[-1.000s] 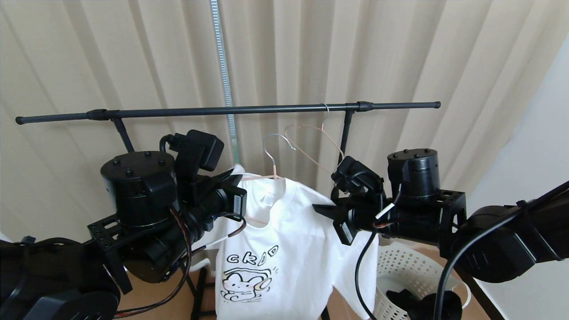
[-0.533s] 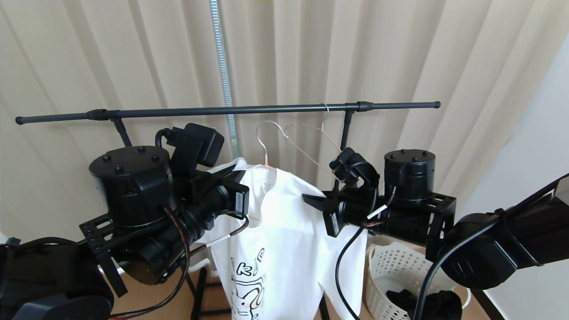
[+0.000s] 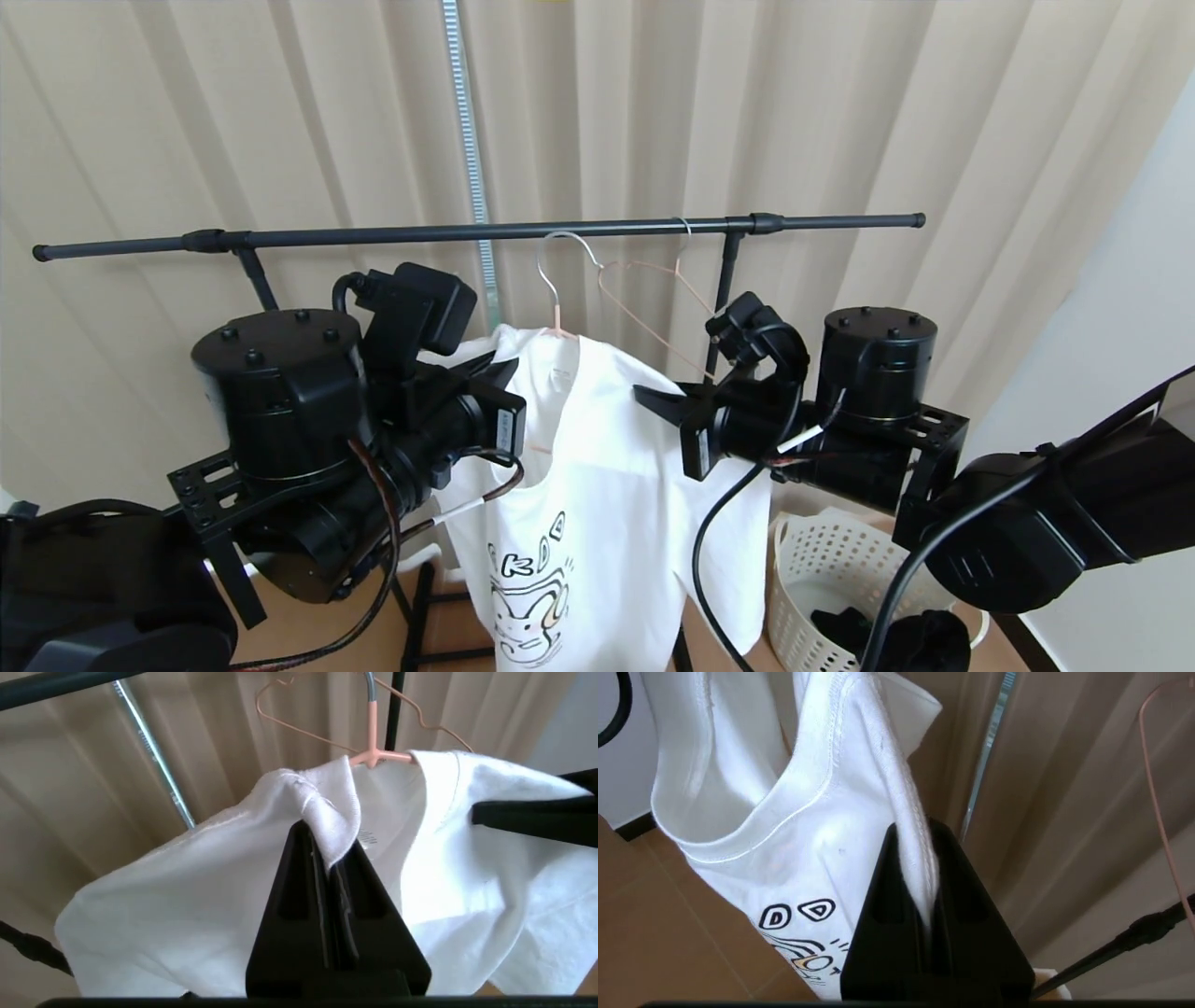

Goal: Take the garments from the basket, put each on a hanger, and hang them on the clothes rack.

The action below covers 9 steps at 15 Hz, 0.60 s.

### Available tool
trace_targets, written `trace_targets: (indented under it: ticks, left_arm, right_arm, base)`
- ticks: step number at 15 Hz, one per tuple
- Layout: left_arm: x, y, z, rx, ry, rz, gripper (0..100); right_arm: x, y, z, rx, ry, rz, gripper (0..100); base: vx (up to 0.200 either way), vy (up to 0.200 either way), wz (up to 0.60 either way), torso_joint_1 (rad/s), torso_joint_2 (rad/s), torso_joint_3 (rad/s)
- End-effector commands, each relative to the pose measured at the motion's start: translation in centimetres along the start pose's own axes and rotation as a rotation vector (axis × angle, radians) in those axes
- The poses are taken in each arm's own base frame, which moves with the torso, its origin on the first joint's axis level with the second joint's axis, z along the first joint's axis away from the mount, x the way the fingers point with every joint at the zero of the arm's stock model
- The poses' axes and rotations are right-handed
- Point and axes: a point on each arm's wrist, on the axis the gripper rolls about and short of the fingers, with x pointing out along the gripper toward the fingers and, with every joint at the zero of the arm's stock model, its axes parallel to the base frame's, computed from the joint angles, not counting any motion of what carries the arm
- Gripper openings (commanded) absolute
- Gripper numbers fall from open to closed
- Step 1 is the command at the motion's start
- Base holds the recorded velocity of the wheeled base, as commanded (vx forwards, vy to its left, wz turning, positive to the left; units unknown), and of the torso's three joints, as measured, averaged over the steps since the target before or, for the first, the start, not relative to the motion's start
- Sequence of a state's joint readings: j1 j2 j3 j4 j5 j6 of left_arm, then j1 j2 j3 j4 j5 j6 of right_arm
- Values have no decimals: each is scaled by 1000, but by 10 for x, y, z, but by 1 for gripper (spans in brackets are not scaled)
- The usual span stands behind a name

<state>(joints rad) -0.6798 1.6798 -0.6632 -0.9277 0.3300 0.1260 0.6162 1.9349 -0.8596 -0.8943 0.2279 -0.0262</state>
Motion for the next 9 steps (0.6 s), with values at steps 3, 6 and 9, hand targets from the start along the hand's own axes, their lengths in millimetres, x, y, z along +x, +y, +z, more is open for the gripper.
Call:
trace_targets:
  ticks: [3,6,9]
  left_arm:
    - [-5,12,15,-20,-54,35,0]
    - [-12,14,9,-11,-36,32,0]
    - [-14,11,7,13,-26,21,0]
  right_arm:
    - [-1,0,0,-3,-15,13,0]
    - [-2,0,3,14,-27,13,0]
    - [-3,-1,10,21,-69,10,0]
  base:
    - [0,0,0,0,0,0]
    - [0,0,0,0,0,0]
    - [0,0,0,0,0,0]
